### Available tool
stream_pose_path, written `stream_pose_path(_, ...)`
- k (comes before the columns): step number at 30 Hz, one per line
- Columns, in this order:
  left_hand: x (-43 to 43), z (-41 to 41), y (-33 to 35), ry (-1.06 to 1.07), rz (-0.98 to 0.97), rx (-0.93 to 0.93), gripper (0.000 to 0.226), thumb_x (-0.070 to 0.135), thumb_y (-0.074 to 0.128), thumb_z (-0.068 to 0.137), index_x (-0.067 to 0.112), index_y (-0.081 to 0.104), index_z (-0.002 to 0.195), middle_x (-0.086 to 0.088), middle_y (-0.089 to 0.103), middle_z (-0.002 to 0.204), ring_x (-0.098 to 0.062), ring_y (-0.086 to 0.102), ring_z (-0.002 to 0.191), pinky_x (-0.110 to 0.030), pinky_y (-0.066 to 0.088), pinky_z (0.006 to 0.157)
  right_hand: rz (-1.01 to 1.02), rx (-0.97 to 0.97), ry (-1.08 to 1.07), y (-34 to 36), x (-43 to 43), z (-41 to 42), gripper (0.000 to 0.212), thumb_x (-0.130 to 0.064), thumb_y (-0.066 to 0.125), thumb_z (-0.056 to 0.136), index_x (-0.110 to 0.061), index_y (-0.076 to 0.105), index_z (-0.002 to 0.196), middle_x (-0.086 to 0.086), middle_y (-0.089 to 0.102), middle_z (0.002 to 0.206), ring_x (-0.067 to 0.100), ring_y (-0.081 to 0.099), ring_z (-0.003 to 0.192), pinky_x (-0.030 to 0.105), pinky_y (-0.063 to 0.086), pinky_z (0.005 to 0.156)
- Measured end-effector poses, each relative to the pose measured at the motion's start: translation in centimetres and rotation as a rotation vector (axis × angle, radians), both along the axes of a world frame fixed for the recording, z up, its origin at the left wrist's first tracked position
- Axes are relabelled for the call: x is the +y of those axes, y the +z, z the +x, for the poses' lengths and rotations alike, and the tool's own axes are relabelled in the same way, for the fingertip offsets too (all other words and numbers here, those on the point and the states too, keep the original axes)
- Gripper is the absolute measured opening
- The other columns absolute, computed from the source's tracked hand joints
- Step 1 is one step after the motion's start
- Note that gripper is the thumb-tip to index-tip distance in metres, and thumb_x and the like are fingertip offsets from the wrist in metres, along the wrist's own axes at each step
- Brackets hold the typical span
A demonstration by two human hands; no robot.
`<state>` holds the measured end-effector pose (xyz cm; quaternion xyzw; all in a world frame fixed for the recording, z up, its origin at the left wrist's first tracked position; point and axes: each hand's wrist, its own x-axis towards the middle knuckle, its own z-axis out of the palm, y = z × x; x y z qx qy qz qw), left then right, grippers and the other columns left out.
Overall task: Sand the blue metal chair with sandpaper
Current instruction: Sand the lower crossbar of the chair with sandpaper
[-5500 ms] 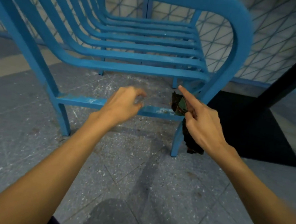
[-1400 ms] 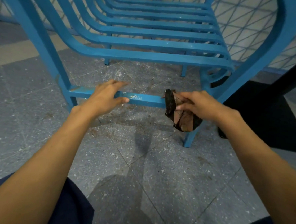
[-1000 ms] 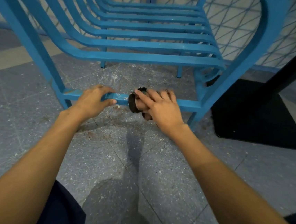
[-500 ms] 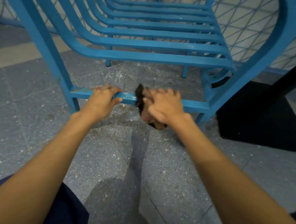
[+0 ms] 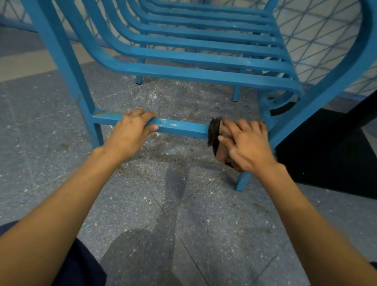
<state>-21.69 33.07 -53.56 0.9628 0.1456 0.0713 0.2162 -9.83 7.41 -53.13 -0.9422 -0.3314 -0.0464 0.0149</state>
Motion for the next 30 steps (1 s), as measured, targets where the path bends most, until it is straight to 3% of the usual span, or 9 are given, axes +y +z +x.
stream_pose_path(3,-0.2,0.0,0.0,-0.007,0.049,-0.004,0.036,0.026,0.048,0.097,0.012,0.052,0.129,-0.012,0.054,0.124,-0.034,0.046,0.117,-0.044,0.019,0.112,0.025,0.003,0.043,-0.2,3.8,-1.5,0.051,-0.048,0.036,0.096,-0.025,0.037,0.142,0.006,0.053,0.129,0.033,0.042,0.119,0.053,0.022,0.108)
stream_pose_path(5,-0.4,0.0,0.3,0.0,0.064,-0.001,0.036,0.026,0.047,0.097,0.011,0.051,0.13,-0.013,0.054,0.125,-0.034,0.046,0.119,-0.042,0.011,0.114,0.044,-0.003,0.079,-0.6,6.7,-2.9,0.051,-0.041,0.039,0.097,-0.025,0.033,0.144,0.006,0.051,0.132,0.033,0.04,0.122,0.055,0.016,0.11)
stream_pose_path(9,-0.3,0.2,0.3,-0.008,0.087,-0.001,0.037,0.027,0.048,0.097,0.012,0.051,0.131,-0.012,0.055,0.126,-0.033,0.051,0.117,-0.042,0.009,0.115,0.048,-0.046,0.176,-1.0,7.9,-4.2,0.065,-0.024,0.049,0.092,-0.03,0.02,0.15,0.005,0.039,0.146,0.032,0.034,0.129,0.056,0.007,0.114)
stream_pose_path(13,-0.1,0.2,0.1,-0.015,0.101,0.009,0.038,0.029,0.046,0.098,0.013,0.05,0.131,-0.012,0.054,0.129,-0.033,0.052,0.117,-0.044,0.01,0.115,0.029,-0.047,0.358,-0.9,1.9,-1.8,0.062,-0.028,0.045,0.093,-0.041,0.02,0.148,-0.002,0.031,0.154,0.028,0.031,0.137,0.053,0.018,0.114)
stream_pose_path(17,-0.3,0.1,-0.1,-0.007,0.155,0.025,0.038,0.031,0.042,0.099,0.015,0.048,0.132,-0.01,0.053,0.13,-0.031,0.05,0.119,-0.048,0.006,0.115,0.026,0.061,0.083,0.7,-1.3,0.5,0.052,-0.052,0.027,0.096,-0.033,0.033,0.144,0.003,0.048,0.14,0.029,0.042,0.125,0.05,0.029,0.107)
stream_pose_path(21,-0.3,0.2,-0.3,-0.011,0.146,0.016,0.038,0.031,0.041,0.099,0.015,0.047,0.133,-0.009,0.052,0.129,-0.029,0.05,0.119,-0.047,0.007,0.116,-0.015,0.208,-0.202,2.0,4.0,0.0,0.05,-0.05,0.024,0.097,-0.024,0.048,0.133,0.012,0.052,0.137,0.035,0.041,0.126,0.052,0.027,0.104)
stream_pose_path(26,0.4,0.3,-1.1,-0.053,0.172,-0.027,0.031,0.021,0.049,0.095,0.008,0.054,0.123,-0.013,0.055,0.12,-0.033,0.051,0.113,-0.045,0.022,0.108,0.028,0.121,0.047,0.0,11.4,-4.3,0.045,-0.047,0.027,0.098,-0.025,0.042,0.134,0.005,0.05,0.135,0.033,0.04,0.123,0.057,0.025,0.105)
stream_pose_path(30,0.7,0.0,-1.2,-0.063,0.188,-0.069,0.033,0.027,0.049,0.096,0.011,0.055,0.124,-0.01,0.057,0.118,-0.03,0.053,0.113,-0.048,0.018,0.111,0.086,0.03,0.18,-0.6,8.4,-4.1,0.047,-0.045,0.03,0.099,-0.034,0.029,0.144,-0.003,0.045,0.139,0.025,0.039,0.126,0.052,0.026,0.107)
